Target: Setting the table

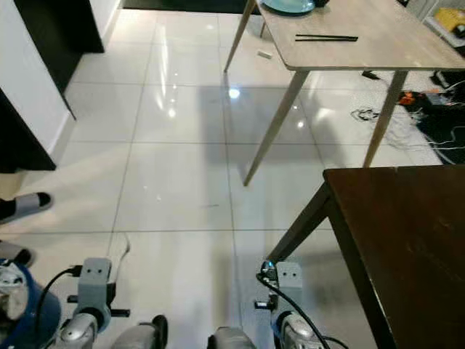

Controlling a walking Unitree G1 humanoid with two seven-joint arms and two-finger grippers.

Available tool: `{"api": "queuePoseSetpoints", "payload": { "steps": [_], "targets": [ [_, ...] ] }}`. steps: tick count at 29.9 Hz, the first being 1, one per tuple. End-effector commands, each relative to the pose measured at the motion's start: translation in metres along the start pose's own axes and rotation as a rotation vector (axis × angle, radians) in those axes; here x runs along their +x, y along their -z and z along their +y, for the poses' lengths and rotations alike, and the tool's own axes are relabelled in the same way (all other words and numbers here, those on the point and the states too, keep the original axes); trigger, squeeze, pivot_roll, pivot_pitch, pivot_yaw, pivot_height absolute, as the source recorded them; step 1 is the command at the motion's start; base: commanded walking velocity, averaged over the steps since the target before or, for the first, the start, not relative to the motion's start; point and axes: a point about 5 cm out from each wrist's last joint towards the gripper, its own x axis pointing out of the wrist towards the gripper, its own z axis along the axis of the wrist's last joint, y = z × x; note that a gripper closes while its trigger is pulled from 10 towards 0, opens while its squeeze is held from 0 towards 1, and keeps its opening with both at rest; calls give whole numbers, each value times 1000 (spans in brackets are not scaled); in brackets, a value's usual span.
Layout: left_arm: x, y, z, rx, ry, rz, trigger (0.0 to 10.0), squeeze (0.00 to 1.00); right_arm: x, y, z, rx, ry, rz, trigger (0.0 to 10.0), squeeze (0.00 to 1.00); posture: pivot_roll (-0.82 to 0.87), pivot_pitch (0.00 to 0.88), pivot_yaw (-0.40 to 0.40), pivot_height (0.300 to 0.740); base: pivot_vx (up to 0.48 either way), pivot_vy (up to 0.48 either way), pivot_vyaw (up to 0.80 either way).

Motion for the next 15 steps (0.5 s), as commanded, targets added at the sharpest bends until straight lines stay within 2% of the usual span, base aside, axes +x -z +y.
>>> {"api": "queuePoseSetpoints", "payload": {
  "steps": [1, 15],
  "targets": [
    [-2, 4, 2, 9, -2, 10, 10000, 0, -1, 5, 0, 12, 2, 13, 10000, 0, 19, 63, -7, 740, 0, 0, 0],
    [0, -4, -2, 18, 30, -37, 10000, 0, 0, 1, 0, 23, 7, 3, 10000, 0, 22, 67, -10, 740, 17, 0, 0]
  ]
}}
